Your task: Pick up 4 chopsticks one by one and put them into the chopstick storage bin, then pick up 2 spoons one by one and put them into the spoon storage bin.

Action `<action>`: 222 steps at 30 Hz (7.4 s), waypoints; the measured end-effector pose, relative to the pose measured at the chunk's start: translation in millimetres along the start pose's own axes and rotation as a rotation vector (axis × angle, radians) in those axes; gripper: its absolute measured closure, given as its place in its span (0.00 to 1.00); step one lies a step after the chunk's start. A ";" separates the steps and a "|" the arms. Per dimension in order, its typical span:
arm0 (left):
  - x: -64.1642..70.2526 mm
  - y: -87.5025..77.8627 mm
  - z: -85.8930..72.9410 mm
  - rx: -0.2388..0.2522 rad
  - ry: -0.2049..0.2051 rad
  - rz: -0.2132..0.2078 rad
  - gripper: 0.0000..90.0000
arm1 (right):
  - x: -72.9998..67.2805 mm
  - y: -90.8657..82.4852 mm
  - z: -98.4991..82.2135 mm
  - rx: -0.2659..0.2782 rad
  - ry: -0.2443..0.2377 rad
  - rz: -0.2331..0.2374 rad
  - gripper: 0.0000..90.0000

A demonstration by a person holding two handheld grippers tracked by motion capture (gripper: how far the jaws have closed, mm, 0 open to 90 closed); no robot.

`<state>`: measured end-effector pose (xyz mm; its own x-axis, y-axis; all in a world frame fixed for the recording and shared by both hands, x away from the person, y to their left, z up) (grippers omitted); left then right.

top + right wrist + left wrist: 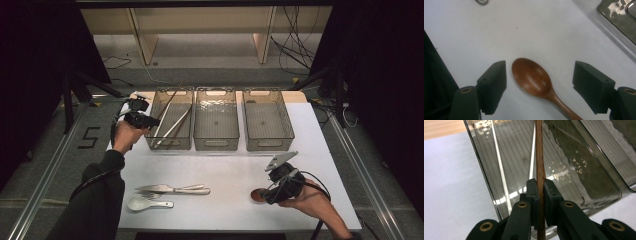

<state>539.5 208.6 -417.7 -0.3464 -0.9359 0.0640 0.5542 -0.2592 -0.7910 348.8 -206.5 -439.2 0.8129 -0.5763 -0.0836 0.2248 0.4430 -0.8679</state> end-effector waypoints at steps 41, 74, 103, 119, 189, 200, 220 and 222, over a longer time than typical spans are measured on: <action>41.5 -37.4 -20.1 0.077 0.132 -0.210 0.28 | -0.3 -1.4 0.4 0.005 0.005 -0.004 0.32; 94.4 -69.2 -99.3 0.056 0.456 -0.286 0.20 | 3.1 -2.1 -1.0 0.014 0.010 -0.001 0.31; 109.4 -61.2 -145.6 -0.146 0.718 -0.267 0.21 | 2.5 -2.0 1.3 0.016 0.009 0.000 0.29; 108.0 -53.6 -163.8 -0.253 0.816 -0.243 0.41 | 0.6 -1.9 2.0 0.010 0.001 -0.007 0.30; 86.6 -52.5 -152.7 -0.348 0.517 -0.275 0.83 | -0.3 -1.7 2.1 0.001 -0.001 -0.004 0.31; 93.6 -66.2 -126.1 -0.260 0.500 -0.281 0.83 | 0.2 -2.7 2.5 0.009 0.004 -0.001 0.31; 105.3 -53.5 -45.6 -0.097 0.415 -0.270 0.83 | -0.2 -2.9 2.2 0.011 0.009 0.003 0.30; 106.5 -51.7 -39.3 -0.091 0.417 -0.269 0.83 | 0.0 -2.9 2.1 0.011 0.008 0.003 0.30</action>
<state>444.2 131.7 -394.0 -0.7508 -0.6593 0.0394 0.3417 -0.4387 -0.8311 349.3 -206.4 -435.7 0.8093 -0.5804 -0.0902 0.2283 0.4524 -0.8621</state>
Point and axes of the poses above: each handheld gripper's, and its own axes: y roughly forward along the jaws, z roughly out of its top, x roughly to its right, the point moved 3 cm from there along y, roughly forward along the jaws, and after that the axes turned 6 degrees about z, right-handed, at the moved point
